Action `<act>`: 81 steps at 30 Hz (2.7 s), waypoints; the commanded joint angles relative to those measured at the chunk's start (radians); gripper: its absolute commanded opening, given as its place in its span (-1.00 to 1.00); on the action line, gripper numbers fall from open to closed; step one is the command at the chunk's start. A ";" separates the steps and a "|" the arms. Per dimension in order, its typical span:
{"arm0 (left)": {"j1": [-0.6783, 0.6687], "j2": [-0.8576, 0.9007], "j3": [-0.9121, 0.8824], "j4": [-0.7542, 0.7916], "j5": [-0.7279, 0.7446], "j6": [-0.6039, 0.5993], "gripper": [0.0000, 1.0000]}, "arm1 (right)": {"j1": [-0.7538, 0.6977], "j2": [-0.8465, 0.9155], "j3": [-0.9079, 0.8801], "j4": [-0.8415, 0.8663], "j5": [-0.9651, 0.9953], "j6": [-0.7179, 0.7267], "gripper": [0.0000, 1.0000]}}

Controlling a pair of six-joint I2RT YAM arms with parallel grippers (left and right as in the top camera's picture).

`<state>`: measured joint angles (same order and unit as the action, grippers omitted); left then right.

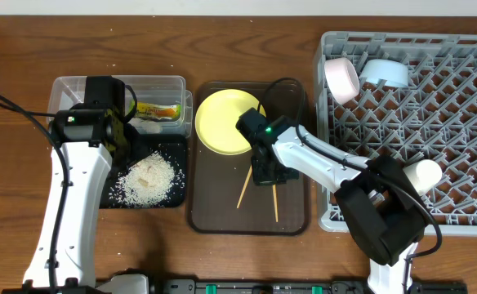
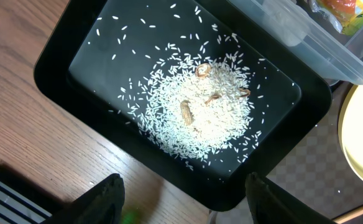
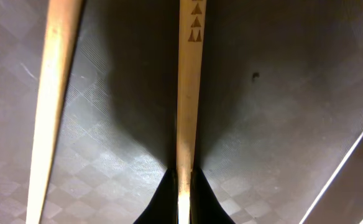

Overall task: Sort waste into correct bins and load items into the dishwasher rack
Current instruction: 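Reach the right gripper to the brown tray and grasp one chopstick, then carry the chopstick to the rack and drop it in, then grasp the second chopstick on the brown tray with the right gripper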

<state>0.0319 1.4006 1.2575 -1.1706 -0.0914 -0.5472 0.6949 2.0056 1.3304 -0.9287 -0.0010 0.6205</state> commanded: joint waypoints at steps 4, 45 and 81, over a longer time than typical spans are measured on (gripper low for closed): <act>0.004 0.004 0.005 -0.003 -0.006 -0.008 0.31 | -0.031 -0.103 0.003 -0.003 0.012 -0.084 -0.98; 0.004 0.004 0.005 -0.003 -0.006 -0.008 0.31 | -0.313 -0.419 0.003 0.088 -0.064 -0.401 0.28; 0.004 0.004 0.005 -0.003 -0.006 -0.008 0.31 | 0.026 0.027 0.003 0.090 0.075 0.135 -0.98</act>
<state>0.0319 1.4006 1.2575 -1.1702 -0.0887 -0.5499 0.7433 2.0075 1.3281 -0.8169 0.0498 0.7219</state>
